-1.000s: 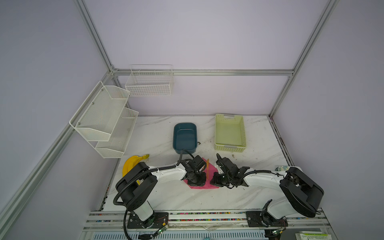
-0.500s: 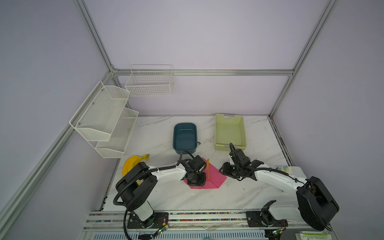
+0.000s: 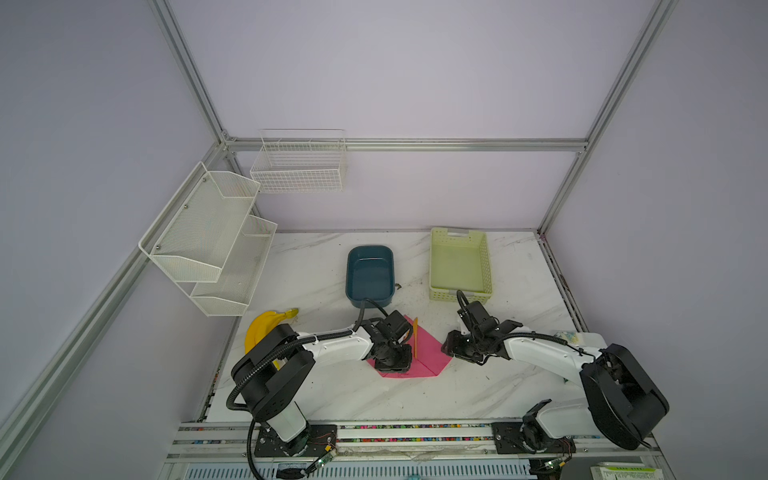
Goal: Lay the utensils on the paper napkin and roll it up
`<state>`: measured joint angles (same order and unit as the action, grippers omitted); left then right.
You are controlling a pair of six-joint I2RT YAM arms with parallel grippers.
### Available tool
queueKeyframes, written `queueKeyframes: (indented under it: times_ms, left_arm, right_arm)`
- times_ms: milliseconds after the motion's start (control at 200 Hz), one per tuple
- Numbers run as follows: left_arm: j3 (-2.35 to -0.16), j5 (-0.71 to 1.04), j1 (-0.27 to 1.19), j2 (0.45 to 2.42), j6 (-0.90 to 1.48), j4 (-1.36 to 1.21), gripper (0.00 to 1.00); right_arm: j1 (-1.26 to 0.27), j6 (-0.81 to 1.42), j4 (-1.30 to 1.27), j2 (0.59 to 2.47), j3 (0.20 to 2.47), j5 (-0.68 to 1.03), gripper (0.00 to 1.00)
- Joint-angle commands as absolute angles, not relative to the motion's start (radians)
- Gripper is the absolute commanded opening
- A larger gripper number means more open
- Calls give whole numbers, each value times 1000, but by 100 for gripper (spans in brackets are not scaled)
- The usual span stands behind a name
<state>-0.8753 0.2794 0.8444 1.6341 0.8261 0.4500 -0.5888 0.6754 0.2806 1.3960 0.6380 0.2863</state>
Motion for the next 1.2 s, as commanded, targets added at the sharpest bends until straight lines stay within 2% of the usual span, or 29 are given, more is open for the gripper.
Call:
queueKeyframes:
  times_ms: [0, 345, 465, 870, 1070, 1195]
  left_arm:
    - [-928, 274, 839, 1606, 819, 453, 13]
    - [-924, 273, 838, 1603, 818, 453, 13]
    - [-922, 272, 839, 1603, 819, 452, 13]
    - [-920, 273, 837, 1605, 818, 451, 13]
    - [-920, 273, 836, 1606, 818, 448, 13]
    - [-918, 275, 836, 1611, 818, 441, 13]
  right_arm:
    - [-588, 675, 245, 1420, 599, 365, 52]
    - [-588, 782, -51, 1353, 532, 607, 49]
    - [-588, 793, -83, 1323, 531, 648, 50]
    - [-588, 749, 116, 1293, 576, 472, 49]
    - [-588, 669, 294, 1289, 642, 380, 41]
    - [-588, 657, 324, 1296, 658, 378, 33]
